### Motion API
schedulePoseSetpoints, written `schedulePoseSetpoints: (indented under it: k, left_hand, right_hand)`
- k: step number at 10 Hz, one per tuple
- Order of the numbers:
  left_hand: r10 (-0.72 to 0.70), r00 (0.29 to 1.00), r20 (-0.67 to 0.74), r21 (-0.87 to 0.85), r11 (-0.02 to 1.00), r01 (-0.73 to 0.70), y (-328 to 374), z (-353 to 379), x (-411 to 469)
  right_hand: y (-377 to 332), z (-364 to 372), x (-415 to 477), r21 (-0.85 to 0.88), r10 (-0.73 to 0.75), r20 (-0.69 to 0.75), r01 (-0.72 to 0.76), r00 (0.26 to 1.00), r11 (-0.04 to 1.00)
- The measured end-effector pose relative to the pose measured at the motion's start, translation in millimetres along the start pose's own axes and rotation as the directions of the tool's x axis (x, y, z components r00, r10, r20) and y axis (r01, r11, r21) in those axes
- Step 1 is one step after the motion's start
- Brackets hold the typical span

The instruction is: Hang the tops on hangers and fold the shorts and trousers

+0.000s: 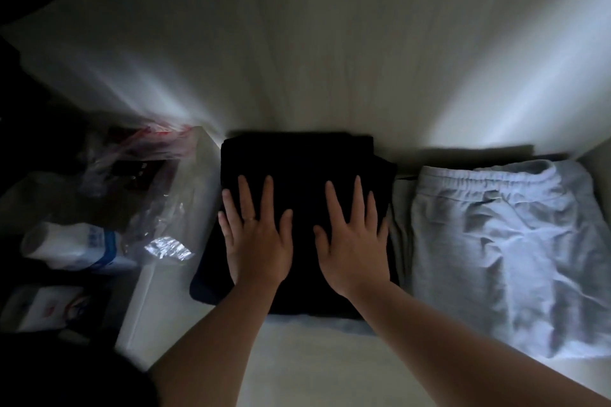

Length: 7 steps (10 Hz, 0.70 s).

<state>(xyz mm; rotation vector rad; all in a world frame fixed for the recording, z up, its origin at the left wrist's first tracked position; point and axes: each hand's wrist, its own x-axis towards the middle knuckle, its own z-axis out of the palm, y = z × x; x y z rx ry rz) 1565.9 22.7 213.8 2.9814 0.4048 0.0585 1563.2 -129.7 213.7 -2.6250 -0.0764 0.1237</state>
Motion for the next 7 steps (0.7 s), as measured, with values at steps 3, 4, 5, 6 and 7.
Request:
schedulePoseSetpoints:
  k: [3,4,5,6,7]
  left_hand:
    - [0.011,0.999,-0.051,0.071,0.997,-0.008,-6,30,22]
    - [-0.02,1.0,-0.006,0.08,0.997,0.02,-2,23,21]
    - [-0.076,0.997,0.034,0.055,0.996,0.074,6,16,13]
    - [-0.102,0.992,0.078,0.006,0.995,0.102,12,10,-12]
    - [-0.067,0.988,0.142,0.047,0.997,0.061,4,8,-61]
  right_hand:
    - [9,36,24,0.065,-0.002,-0.078,0.007,0.997,0.998]
    - [7,30,25,0.061,-0.005,-0.015,0.006,1.0,0.998]
    - [10,20,21,-0.004,-0.012,0.065,0.012,0.998,1.0]
    - [22,7,3,-0.018,-0.022,0.137,0.025,0.99,1.0]
    - [35,-3,-33,-0.023,0.002,0.236,0.003,0.972,1.0]
